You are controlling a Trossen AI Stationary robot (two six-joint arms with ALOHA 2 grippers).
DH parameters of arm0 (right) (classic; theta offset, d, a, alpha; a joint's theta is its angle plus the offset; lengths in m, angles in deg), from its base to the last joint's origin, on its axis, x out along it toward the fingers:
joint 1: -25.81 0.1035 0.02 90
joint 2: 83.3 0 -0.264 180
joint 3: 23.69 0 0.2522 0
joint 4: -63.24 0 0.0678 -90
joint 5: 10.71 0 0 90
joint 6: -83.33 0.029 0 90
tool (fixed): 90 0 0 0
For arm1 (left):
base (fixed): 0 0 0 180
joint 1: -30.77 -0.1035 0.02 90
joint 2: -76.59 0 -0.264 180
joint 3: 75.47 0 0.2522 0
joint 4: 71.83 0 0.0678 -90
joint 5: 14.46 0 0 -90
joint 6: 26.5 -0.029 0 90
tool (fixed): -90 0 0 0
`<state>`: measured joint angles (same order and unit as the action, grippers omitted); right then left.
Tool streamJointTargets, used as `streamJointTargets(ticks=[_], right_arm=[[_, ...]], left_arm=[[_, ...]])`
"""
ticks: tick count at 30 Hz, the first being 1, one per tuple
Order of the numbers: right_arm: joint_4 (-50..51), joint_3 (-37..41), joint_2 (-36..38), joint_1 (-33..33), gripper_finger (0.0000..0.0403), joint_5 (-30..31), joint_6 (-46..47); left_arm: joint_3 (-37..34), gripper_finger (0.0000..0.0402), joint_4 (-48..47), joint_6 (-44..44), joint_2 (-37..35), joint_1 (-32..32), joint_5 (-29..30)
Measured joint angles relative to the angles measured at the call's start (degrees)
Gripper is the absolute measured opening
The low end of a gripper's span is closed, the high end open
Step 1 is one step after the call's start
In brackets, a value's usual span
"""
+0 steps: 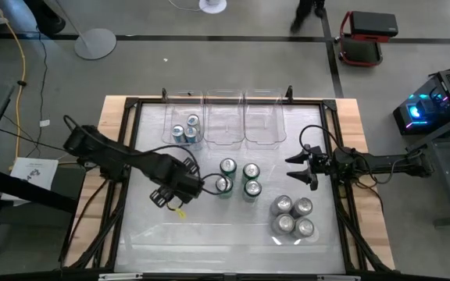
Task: Sort soda cans
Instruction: Put the blue soda can into the left transparent bin
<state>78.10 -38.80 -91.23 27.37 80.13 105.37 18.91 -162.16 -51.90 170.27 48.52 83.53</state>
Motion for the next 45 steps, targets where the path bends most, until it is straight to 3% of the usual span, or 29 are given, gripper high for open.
streamJointTargets(ticks=[13,22,33,39,45], right_arm=[[0.0,-0.01,0.0,-0.01,0.0291,0.0,0.0],[0.0,0.0,0.0,0.0,0.0291,0.0,0.0],[0.0,0.01,0.0,0.01,0.0291,-0.02,0.0],[0.0,0.01,0.0,-0.01,0.0291,-0.01,0.0],[0.0,0.01,0.0,0.01,0.0291,0.0,0.0]], left_arm=[[-0.8,0.027,-1.26,2.2,4.4,-4.72,-3.12],[-1.14,0.0235,-1.65,6.23,4.29,-5.09,-3.25],[-1.16,0.0238,-1.07,30.23,3.63,-11.02,-12.63],[-1.16,0.0238,-2.26,50.17,3.59,-16.77,-12.26],[-1.16,0.0237,-2.54,52.62,2.92,-18.88,-12.41]])
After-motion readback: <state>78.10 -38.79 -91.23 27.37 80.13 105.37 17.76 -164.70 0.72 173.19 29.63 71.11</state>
